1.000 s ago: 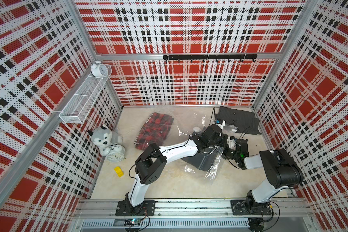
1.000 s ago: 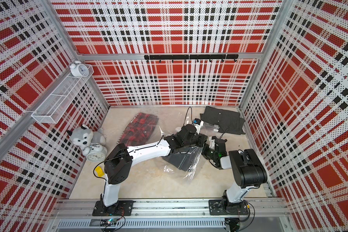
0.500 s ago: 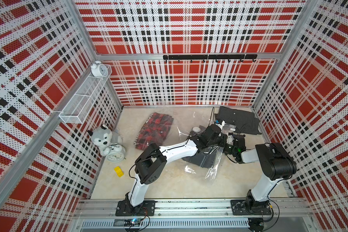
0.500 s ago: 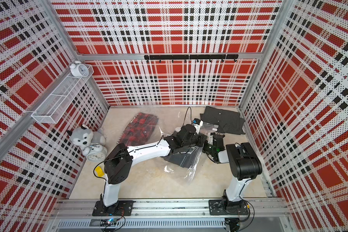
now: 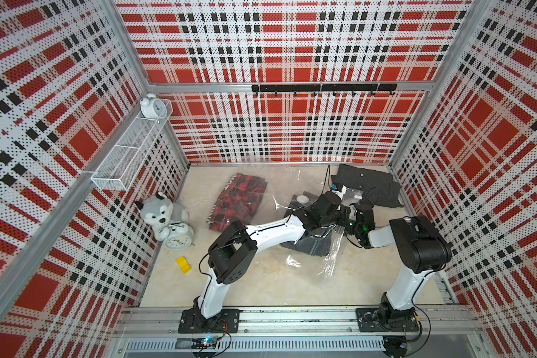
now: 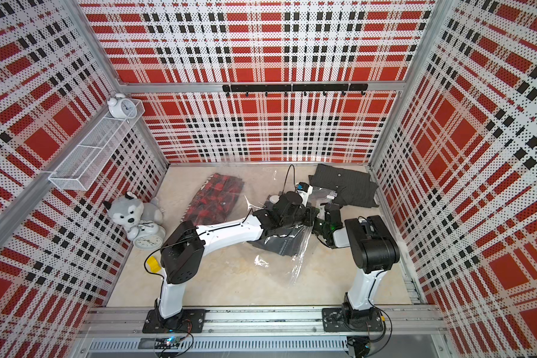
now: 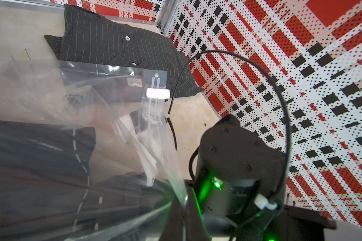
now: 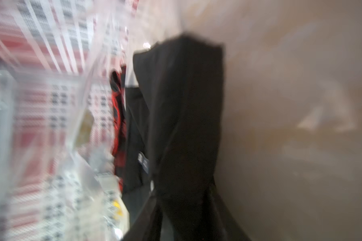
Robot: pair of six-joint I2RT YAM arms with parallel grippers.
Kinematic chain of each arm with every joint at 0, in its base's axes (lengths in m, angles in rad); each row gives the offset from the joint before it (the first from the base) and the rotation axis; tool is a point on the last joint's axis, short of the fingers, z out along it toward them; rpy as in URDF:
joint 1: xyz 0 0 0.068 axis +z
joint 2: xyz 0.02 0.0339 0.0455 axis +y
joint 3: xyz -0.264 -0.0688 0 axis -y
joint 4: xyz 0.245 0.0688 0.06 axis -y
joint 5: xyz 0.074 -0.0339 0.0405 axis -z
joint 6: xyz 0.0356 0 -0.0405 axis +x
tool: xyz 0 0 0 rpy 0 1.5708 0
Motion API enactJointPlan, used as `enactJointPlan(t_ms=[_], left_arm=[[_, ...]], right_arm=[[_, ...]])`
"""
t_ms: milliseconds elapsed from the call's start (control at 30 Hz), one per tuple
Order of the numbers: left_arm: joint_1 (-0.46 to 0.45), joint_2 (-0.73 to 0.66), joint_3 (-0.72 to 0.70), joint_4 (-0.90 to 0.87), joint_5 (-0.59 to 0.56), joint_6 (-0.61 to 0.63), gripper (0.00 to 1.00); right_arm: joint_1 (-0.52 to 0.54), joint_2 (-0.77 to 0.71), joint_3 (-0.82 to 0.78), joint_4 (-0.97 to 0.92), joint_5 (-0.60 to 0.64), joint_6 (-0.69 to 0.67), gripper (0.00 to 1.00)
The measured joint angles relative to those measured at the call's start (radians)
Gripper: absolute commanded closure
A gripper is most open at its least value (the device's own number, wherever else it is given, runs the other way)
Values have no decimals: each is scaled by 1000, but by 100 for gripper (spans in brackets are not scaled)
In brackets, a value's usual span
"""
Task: Place the folded shirt into the vacuum bag
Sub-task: Place the shirt in the vacuum bag.
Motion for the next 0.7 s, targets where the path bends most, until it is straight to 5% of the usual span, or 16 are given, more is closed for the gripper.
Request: enactJointPlan(t_ms=[200, 433, 567, 700], left_arm=[[0, 0, 13, -5, 0, 0, 100], [0, 2, 30, -5, 0, 0, 100], [0, 3, 30, -2, 0, -3, 100], [0, 3, 30, 0, 0, -7, 100]], right_arm=[[0, -145, -112, -55, -21, -32, 32], [0, -346, -208, -201, -2, -89, 29], [26, -383, -255, -240, 16, -88, 32], [113, -351, -260, -223, 37, -70, 56]])
